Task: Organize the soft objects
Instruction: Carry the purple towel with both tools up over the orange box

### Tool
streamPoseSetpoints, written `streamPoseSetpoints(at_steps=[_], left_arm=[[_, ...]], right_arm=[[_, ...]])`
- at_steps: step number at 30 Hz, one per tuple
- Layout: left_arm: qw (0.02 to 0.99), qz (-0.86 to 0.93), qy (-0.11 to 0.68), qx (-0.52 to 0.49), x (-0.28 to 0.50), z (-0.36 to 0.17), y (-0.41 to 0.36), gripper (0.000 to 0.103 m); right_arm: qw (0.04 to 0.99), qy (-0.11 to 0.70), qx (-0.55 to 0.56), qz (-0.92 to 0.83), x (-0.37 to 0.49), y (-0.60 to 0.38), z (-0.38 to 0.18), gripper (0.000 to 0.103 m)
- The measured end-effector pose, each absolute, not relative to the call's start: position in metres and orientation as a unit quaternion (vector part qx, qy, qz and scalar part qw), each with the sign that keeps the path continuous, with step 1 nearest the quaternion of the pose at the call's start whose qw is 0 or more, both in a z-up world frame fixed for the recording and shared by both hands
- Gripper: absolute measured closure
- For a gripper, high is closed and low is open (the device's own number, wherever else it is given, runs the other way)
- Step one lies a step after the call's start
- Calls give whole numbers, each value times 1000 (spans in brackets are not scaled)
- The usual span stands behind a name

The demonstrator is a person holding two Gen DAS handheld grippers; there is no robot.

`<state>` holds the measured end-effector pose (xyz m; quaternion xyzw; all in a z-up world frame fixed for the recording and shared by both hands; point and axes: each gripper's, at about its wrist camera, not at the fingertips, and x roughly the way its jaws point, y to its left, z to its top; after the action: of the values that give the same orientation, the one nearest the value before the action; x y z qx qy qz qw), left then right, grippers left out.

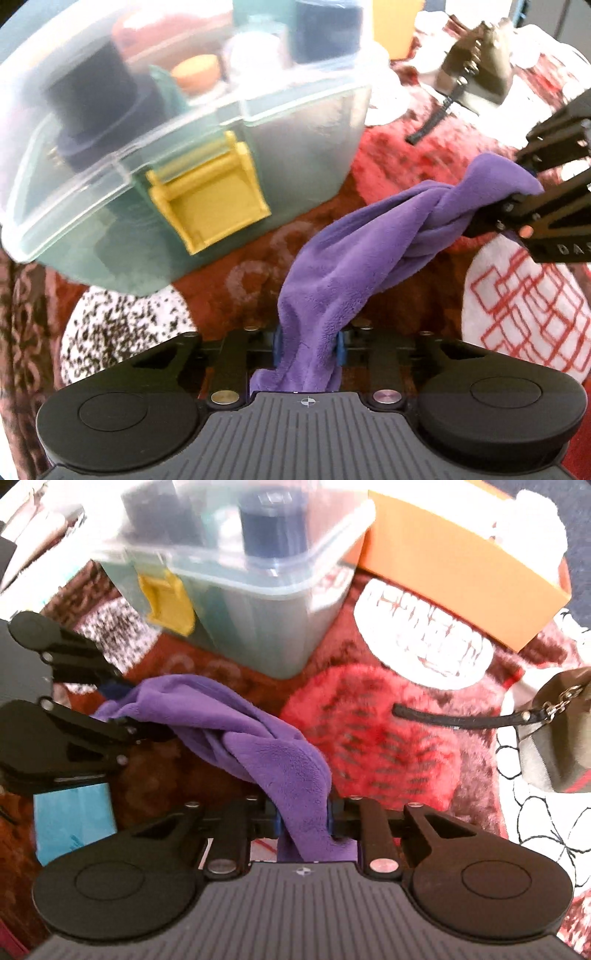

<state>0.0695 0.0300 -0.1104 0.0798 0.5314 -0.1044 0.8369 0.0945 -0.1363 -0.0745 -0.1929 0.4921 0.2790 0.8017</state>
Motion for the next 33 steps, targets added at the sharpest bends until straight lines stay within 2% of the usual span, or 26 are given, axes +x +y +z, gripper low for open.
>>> streamPoseSetpoints(at_steps=[14,33], left_arm=[[872,-50,486,17,43,-51,58,19],[912,-5,410,14,23,28,71,18]], right_arm=[[835,437,-171,288,71,-126,-29,78],[866,352,-164,316,46,-111,41,78]])
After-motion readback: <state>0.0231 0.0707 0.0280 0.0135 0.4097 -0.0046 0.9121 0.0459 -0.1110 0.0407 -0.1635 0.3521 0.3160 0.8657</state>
